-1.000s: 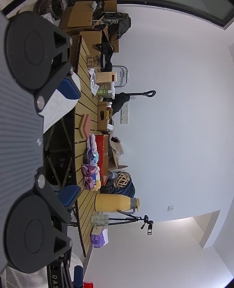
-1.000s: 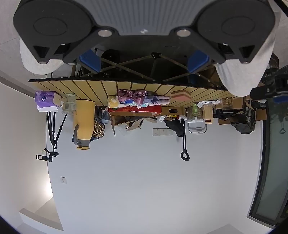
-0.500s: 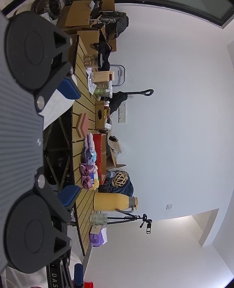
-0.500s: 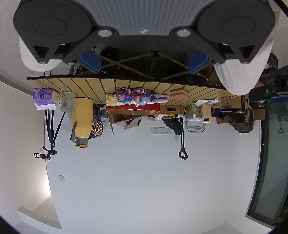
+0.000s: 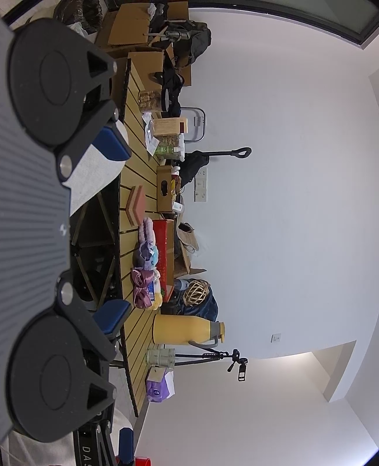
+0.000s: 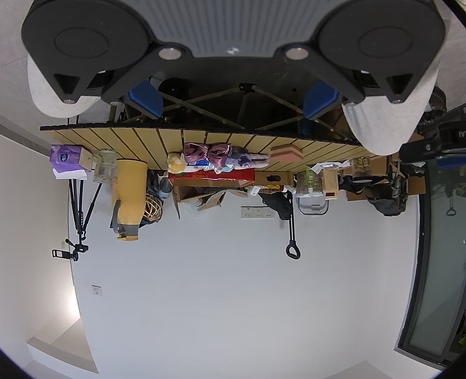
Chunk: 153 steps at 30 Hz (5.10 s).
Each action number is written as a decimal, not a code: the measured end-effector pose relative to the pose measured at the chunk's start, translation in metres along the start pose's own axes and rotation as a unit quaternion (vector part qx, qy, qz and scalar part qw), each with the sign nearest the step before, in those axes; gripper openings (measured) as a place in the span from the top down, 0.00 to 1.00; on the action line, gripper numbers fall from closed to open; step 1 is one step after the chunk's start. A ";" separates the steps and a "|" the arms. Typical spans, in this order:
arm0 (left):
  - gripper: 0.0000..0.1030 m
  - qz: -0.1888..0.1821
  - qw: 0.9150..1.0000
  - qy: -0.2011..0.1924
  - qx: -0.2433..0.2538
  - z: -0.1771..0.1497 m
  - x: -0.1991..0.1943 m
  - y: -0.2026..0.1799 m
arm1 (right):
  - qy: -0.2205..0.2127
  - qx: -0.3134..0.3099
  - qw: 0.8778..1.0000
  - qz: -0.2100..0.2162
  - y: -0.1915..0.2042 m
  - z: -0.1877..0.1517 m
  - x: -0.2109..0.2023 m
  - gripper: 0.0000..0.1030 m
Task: Organize soft objects
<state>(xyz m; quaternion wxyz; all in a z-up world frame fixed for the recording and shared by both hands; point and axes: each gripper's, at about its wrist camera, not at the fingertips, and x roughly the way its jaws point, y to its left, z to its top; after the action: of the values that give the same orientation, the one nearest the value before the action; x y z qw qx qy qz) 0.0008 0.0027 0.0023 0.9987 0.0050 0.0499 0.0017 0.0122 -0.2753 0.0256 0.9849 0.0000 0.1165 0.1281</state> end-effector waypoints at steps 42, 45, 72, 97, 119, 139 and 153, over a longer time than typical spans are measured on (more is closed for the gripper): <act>0.00 -0.001 1.000 0.000 0.001 0.001 0.004 -0.003 | -0.006 -0.017 1.000 -0.003 0.003 0.002 0.004 0.00; 0.00 -0.001 1.000 0.001 0.000 0.001 0.005 -0.003 | -0.005 -0.017 1.000 -0.003 0.003 0.002 0.005 0.00; 0.00 -0.033 0.996 0.068 -0.050 0.059 0.211 0.070 | 0.055 0.164 0.981 0.083 -0.039 0.053 0.186 0.00; 0.61 -0.227 0.899 0.312 -0.205 -0.006 0.538 0.206 | 0.192 0.270 0.933 0.143 0.059 0.038 0.529 0.67; 0.66 -0.154 0.915 0.308 -0.211 0.114 0.832 0.058 | 0.221 0.215 0.948 0.083 -0.117 0.220 0.819 0.72; 0.36 -0.100 0.954 0.274 -0.068 0.204 0.721 0.035 | 0.204 0.084 0.973 0.061 -0.125 0.278 0.748 0.67; 0.00 -0.026 0.999 0.041 0.002 0.163 0.322 -0.020 | 0.042 -0.002 0.998 0.047 -0.141 0.215 0.355 0.22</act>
<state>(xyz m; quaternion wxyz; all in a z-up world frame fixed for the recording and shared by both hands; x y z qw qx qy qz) 0.3376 -0.0176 0.1324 0.9955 0.0054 0.0913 -0.0243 0.4309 -0.3160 0.1490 0.9721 -0.0018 0.1573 0.1740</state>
